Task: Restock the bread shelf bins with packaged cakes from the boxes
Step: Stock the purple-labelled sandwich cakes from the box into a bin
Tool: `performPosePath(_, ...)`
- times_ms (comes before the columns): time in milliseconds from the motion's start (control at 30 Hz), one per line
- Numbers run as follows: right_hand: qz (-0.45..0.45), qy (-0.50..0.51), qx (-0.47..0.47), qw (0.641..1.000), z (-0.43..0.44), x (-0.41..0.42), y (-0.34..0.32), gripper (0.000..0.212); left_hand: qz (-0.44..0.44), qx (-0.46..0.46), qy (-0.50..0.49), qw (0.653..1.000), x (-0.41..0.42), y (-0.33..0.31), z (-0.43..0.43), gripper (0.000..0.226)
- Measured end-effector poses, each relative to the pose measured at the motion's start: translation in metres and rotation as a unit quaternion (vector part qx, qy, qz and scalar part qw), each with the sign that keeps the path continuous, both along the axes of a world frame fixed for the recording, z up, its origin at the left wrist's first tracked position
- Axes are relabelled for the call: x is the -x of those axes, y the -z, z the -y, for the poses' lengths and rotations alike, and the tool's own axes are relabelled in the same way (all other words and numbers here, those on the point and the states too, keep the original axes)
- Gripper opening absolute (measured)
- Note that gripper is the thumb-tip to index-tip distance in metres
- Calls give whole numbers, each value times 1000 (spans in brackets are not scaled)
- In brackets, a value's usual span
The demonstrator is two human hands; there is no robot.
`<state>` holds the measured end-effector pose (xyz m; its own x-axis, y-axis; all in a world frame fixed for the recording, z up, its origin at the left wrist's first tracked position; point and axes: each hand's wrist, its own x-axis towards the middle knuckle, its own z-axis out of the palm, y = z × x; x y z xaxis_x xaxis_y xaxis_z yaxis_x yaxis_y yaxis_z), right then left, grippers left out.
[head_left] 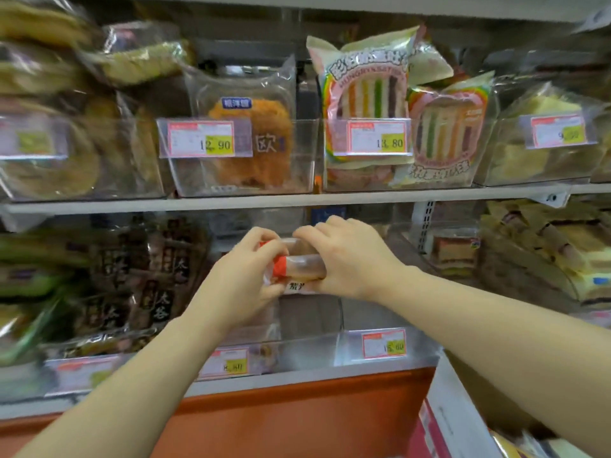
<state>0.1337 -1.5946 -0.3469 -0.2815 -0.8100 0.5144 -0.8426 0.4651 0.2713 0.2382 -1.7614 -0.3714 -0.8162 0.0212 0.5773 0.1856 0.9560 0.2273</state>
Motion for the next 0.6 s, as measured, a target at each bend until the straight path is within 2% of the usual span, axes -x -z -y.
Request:
performPosePath(133,55,-15,-28,998,26,13,5,71,-27,-46,-32,998,10,20,23,31)
performPosePath(233,192,-6,-52,980,28,29,10,79,-9,-80,-54,995,21,32,30,28)
performPosePath(300,253,7,-56,966,22,40,17,83,16,-96,-55,994,31,37,29,26)
performPosePath(533,338,10,-56,939,9,66,31,86,60,-144,-12,988,67,51,32,24)
performPosePath(600,337,11,-70,939,11,69,32,78,90,-178,-6,980,72,55,37,26)
